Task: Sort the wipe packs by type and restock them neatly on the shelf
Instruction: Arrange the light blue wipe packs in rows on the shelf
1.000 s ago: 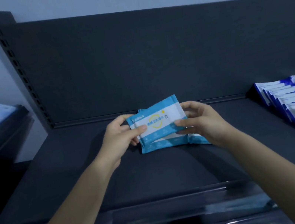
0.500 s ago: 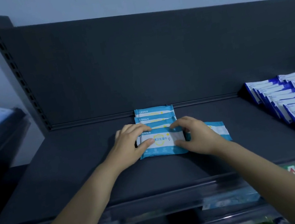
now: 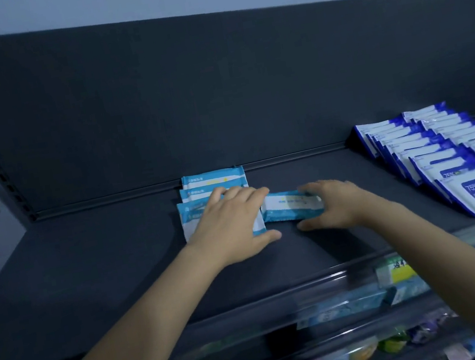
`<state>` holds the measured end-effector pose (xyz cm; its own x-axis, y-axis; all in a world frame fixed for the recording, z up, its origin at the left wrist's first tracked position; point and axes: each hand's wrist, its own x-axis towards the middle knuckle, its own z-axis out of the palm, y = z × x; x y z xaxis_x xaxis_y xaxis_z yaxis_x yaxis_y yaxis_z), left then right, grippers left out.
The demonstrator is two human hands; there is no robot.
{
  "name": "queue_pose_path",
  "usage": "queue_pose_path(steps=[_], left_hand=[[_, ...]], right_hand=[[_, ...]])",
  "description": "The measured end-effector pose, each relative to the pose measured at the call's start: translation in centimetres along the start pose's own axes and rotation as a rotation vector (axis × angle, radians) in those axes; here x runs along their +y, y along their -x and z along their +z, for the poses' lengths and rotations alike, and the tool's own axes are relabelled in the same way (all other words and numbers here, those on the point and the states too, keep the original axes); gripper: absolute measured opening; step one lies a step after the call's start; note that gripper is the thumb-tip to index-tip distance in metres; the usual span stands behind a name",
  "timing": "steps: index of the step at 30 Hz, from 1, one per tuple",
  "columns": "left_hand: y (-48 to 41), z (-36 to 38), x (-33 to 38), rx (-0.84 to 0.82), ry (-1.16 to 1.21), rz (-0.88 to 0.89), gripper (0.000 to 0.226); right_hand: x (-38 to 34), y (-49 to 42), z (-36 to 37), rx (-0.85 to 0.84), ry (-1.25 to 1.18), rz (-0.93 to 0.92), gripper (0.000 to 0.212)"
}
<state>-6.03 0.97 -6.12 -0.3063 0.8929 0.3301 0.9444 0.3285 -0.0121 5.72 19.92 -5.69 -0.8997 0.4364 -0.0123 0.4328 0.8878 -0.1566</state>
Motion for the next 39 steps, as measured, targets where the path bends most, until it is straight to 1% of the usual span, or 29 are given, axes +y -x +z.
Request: queue_pose_path(steps=[2, 3, 5, 6, 7, 8, 10, 11, 12, 13, 15, 17, 19, 21, 23, 24, 26, 27, 29, 30, 31, 33, 34, 37, 39], left_hand=[[-1.6, 0.4, 0.8, -0.058, 0.002, -0.003, 0.082], [-2.4, 0.6, 1.0, -0.084, 0.009, -0.009, 0.082], [-3.8, 1.0, 1.1, -0.142, 0.008, -0.009, 0.076], [-4.6, 1.3, 1.1, -0.186, -0.002, -0.006, 0.074], [-5.4, 1.4, 0.9, -0.250, -0.002, -0.012, 0.073], [-6.3, 1.5, 0.7, -0.340, 0.031, -0.042, 0.076], [-7.8, 1.2, 0.1, -0.521, 0.175, -0.155, 0.087], [-8.4, 1.1, -0.3, -0.573, 0.231, -0.191, 0.094], [-8.8, 1.0, -0.5, -0.589, 0.252, -0.195, 0.098], [-9.1, 0.9, -0.6, -0.574, 0.250, -0.181, 0.097], [-9.5, 1.0, -0.4, -0.494, 0.232, -0.113, 0.083], [-9.4, 0.6, 0.1, -0.373, 0.226, -0.024, 0.066], [-8.8, -0.4, 0.3, -0.250, 0.243, 0.044, 0.060], [-7.8, -1.8, -0.6, -0.172, 0.322, 0.069, 0.061], [-6.1, -3.2, -1.9, -0.159, 0.414, 0.042, 0.064], [-5.1, -3.7, -2.7, -0.175, 0.419, 0.024, 0.065], [-3.0, -4.5, -4.2, -0.242, 0.367, -0.030, 0.071], [-1.8, -4.7, -4.8, -0.282, 0.341, -0.071, 0.076], [0.4, -4.4, -5.8, -0.339, 0.324, -0.152, 0.084], [1.4, -4.0, -6.2, -0.352, 0.327, -0.179, 0.087], [2.3, -3.6, -6.4, -0.355, 0.323, -0.196, 0.090], [3.6, -2.7, -6.7, -0.352, 0.286, -0.216, 0.099], [4.1, -2.4, -6.7, -0.336, 0.268, -0.230, 0.105], [5.3, -1.7, -6.7, -0.282, 0.262, -0.282, 0.115], [6.0, -1.3, -6.5, -0.291, 0.296, -0.328, 0.116]], right_hand=[[1.2, -0.2, -0.3, -0.062, -0.098, 0.046, 0.075], [1.6, -0.3, -0.4, -0.070, -0.140, 0.049, 0.080], [2.3, -0.7, -0.4, -0.106, -0.185, 0.057, 0.101], [2.6, -0.9, -0.4, -0.128, -0.185, 0.070, 0.106], [2.6, -1.1, -0.3, -0.144, -0.172, 0.080, 0.107], [2.8, -1.3, -0.1, -0.142, -0.156, 0.088, 0.101], [2.7, -1.7, -0.1, -0.106, -0.125, 0.096, 0.085], [2.6, -1.8, -0.3, -0.102, -0.114, 0.100, 0.084], [2.6, -1.9, -0.4, -0.116, -0.114, 0.094, 0.090], [2.6, -2.1, -0.5, -0.139, -0.123, 0.080, 0.097], [2.6, -2.1, -0.7, -0.159, -0.137, 0.048, 0.102], [2.7, -2.1, -0.9, -0.096, -0.160, 0.018, 0.090], [2.9, -1.9, -1.5, -0.036, -0.314, -0.021, 0.074], [2.8, -1.5, -2.5, -0.026, -0.593, -0.082, 0.070], [2.0, -1.2, -3.1, -0.014, -0.804, -0.154, 0.062], [1.2, -1.1, -3.0, 0.006, -0.886, -0.188, 0.053], [-0.9, -1.2, -2.3, 0.030, -1.015, -0.236, 0.034], [-2.0, -1.2, -1.8, 0.024, -1.034, -0.252, 0.031], [-4.0, -1.3, -0.5, 0.014, -0.993, -0.281, 0.030], [-4.6, -1.4, 0.3, 0.020, -0.912, -0.296, 0.030], [-5.1, -1.6, 0.9, 0.032, -0.774, -0.309, 0.029], [-5.6, -1.6, 1.8, 0.050, -0.416, -0.354, 0.030], [-5.8, -1.5, 2.0, 0.062, -0.315, -0.387, 0.033], [-6.5, -0.7, 2.1, 0.163, -0.252, -0.463, 0.037], [-6.9, -0.2, 2.6, 0.192, -0.211, -0.505, 0.052]])
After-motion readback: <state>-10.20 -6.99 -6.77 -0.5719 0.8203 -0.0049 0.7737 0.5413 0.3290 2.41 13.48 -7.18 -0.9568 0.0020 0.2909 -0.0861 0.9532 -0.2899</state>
